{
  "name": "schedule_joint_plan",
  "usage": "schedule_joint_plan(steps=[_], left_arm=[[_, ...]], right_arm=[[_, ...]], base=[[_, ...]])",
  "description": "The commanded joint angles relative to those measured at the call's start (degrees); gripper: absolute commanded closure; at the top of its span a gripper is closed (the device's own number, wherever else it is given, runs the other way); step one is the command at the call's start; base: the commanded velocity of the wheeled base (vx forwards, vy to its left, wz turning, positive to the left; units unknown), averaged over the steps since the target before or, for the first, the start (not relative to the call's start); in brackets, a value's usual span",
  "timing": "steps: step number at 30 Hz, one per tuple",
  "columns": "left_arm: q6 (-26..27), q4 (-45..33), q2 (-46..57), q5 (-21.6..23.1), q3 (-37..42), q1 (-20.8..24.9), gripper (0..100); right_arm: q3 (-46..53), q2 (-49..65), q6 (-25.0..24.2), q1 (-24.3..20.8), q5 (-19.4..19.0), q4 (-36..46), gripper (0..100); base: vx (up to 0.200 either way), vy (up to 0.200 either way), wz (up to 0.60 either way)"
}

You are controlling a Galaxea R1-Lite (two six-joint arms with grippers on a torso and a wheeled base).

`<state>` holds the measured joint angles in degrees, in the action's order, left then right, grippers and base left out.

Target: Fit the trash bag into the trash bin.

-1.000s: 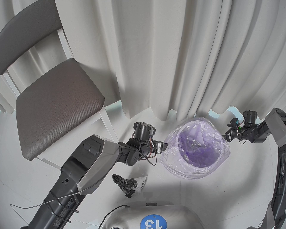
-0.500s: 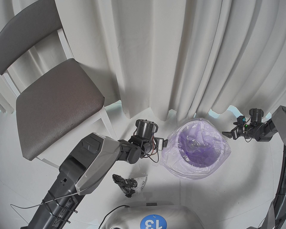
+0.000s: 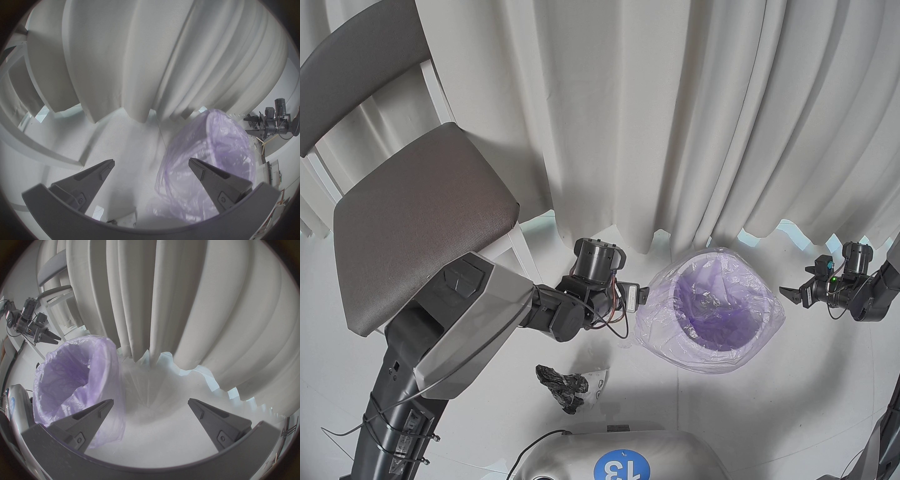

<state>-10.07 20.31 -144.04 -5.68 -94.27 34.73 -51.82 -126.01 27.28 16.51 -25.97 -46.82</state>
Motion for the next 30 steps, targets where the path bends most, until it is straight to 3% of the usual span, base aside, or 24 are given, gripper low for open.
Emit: schedule_joint_plan(steps=[1, 6, 18, 27, 30], left_arm=[[0.7, 6.9, 7.7, 1.4, 15.3, 1.2, 0], [0.7, 11.0, 6.4, 1.4, 17.6, 1.1, 0], [2.2, 10.5, 4.3, 3.2, 14.6, 0.6, 0], [5.4, 3.2, -4.3, 4.9, 1.0, 0.2, 0], [5.5, -4.1, -8.5, 4.9, -8.7, -0.5, 0]], right_arm=[[9.4, 4.3, 0.5, 0.0, -0.1, -3.6, 0], [11.1, 3.7, 1.4, -0.2, 0.0, -3.6, 0], [9.9, -2.7, 1.5, -1.1, 0.0, -5.7, 0], [3.6, -11.4, 1.1, -2.3, 0.0, -7.4, 0], [-1.1, -14.0, 1.0, -2.4, 0.0, -4.7, 0]], base=[[0.000, 0.000, 0.00], [0.000, 0.000, 0.00], [0.000, 0.000, 0.00], [0.000, 0.000, 0.00], [0.000, 0.000, 0.00]])
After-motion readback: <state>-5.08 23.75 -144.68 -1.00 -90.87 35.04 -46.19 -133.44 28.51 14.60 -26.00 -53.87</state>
